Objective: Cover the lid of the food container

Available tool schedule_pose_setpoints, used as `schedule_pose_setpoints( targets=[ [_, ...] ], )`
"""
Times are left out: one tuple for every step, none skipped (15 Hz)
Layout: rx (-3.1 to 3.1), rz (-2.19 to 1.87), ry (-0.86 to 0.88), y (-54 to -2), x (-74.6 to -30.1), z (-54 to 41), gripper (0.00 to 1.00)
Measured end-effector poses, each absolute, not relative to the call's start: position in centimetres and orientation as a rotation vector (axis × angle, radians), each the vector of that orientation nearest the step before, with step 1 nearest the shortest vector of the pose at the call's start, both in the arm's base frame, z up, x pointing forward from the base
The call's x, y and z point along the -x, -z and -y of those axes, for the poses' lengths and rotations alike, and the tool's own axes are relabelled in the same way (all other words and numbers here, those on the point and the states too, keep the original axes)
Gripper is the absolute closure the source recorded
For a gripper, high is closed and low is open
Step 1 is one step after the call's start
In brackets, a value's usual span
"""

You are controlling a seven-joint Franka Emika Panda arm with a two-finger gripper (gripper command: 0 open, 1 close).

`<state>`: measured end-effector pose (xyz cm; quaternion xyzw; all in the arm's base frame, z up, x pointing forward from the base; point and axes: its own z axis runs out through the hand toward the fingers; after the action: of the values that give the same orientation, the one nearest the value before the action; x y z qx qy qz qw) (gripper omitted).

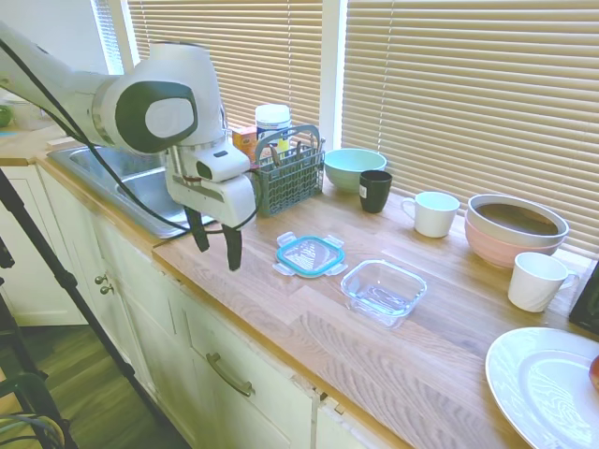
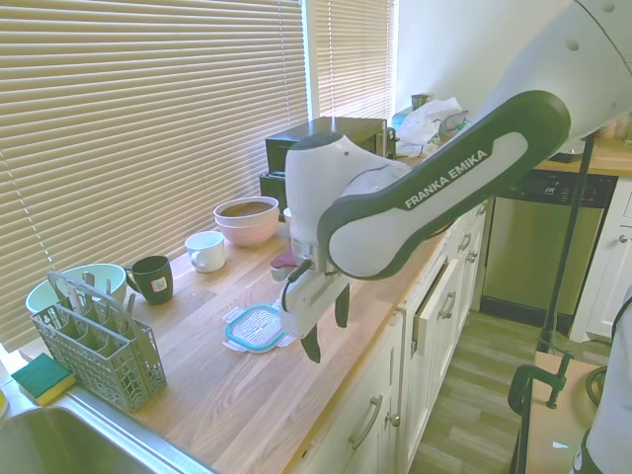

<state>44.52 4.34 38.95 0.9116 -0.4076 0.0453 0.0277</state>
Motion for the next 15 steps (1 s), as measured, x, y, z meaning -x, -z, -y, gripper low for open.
schedule_pose_setpoints(
  targets=[
    [-2.802, 1.259, -0.141, -39.2, -45.4, -4.7, 0.00],
    [-2.792, 1.259, -0.133, -39.3, -46.5, -5.2, 0.00],
    [-2.786, 1.259, -0.129, -39.6, -47.6, -5.6, 0.00],
    [-2.782, 1.262, -0.127, -40.0, -48.6, -6.0, 0.00],
    [-2.778, 1.262, -0.129, -40.3, -49.7, -6.4, 0.00],
    [-2.773, 1.262, -0.137, -40.6, -50.5, -6.7, 0.00],
    [-2.758, 1.265, -0.147, -40.7, -51.2, -7.1, 0.00],
    [-2.739, 1.265, -0.161, -40.6, -51.9, -7.5, 0.00],
    [-2.714, 1.264, -0.173, -40.3, -52.6, -8.0, 0.00],
    [-2.693, 1.265, -0.179, -39.8, -53.3, -8.6, 0.00],
    [-2.675, 1.267, -0.176, -39.1, -54.2, -9.1, 0.00],
    [-2.664, 1.271, -0.169, -38.5, -55.0, -9.5, 0.00],
    [-2.656, 1.273, -0.158, -37.9, -56.0, -9.7, 0.00],
    [-2.647, 1.276, -0.156, -37.5, -56.8, -9.9, 0.00],
    [-2.635, 1.278, -0.160, -37.4, -57.6, -10.0, 0.00]
  ],
)
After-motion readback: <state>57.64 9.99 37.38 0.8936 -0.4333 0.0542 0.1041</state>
